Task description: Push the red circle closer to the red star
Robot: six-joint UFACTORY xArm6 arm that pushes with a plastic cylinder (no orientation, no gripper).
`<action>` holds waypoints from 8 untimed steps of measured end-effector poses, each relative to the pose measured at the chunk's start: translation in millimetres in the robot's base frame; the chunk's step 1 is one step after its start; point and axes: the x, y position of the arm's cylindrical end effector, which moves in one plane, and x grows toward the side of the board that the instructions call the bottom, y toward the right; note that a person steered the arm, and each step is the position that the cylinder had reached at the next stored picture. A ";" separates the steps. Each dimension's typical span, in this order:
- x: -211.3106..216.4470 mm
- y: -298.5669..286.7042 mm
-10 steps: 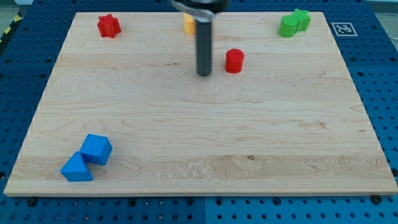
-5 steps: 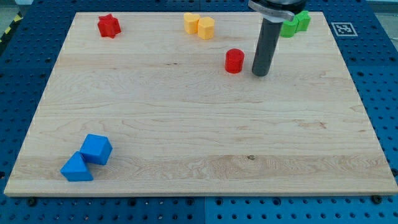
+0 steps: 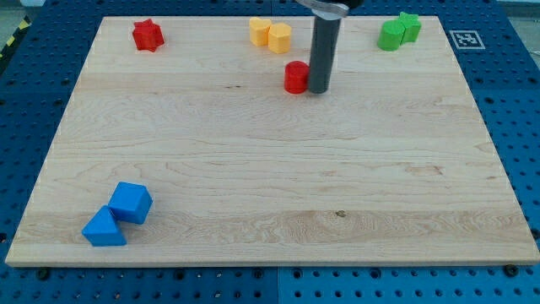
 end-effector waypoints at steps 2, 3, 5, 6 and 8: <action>-18.6 -28.2; -25.2 -36.6; -45.4 -60.7; -47.1 -67.5; -50.1 -101.9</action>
